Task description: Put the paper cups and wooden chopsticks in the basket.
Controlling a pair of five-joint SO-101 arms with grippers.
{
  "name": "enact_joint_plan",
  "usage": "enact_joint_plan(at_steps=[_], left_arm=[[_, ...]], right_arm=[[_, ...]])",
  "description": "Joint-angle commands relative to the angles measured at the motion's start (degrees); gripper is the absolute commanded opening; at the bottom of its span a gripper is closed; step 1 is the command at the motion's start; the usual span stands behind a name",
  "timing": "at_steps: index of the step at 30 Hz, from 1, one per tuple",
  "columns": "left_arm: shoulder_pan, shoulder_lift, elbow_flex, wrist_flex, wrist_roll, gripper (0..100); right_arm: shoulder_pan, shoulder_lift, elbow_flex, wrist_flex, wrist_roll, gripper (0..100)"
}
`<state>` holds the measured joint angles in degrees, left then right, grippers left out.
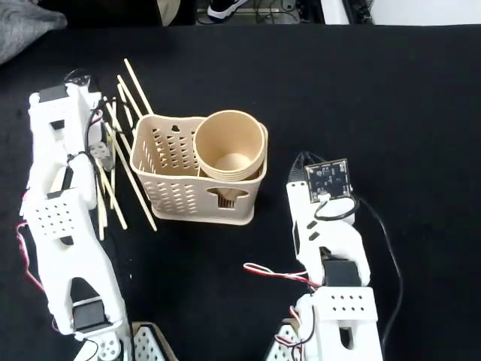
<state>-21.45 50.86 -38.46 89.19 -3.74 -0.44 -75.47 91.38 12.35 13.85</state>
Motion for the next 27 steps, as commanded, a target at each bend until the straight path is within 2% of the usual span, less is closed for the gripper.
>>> enact_joint_plan(at_steps=[1,8,16,22,27], left_arm=[[-0.13,1.85,-4.88,-0.62,2.02,4],[0.92,2.11,-6.55,0.62,1.58,3],[1.36,2.9,-18.77,8.09,1.23,3],[1.01,2.55,-19.74,10.55,-1.14,3],[1.01,2.99,-19.56,9.58,-2.11,3]], right_arm=[[0.62,-0.04,-0.22,-0.09,0.09,1.1],[0.62,-0.04,-0.22,-0.09,0.09,1.1],[0.62,-0.04,-0.22,-0.09,0.09,1.1],[0.7,-0.04,-0.22,-0.09,0.09,1.1],[0.7,-0.04,-0.22,-0.09,0.09,1.1]])
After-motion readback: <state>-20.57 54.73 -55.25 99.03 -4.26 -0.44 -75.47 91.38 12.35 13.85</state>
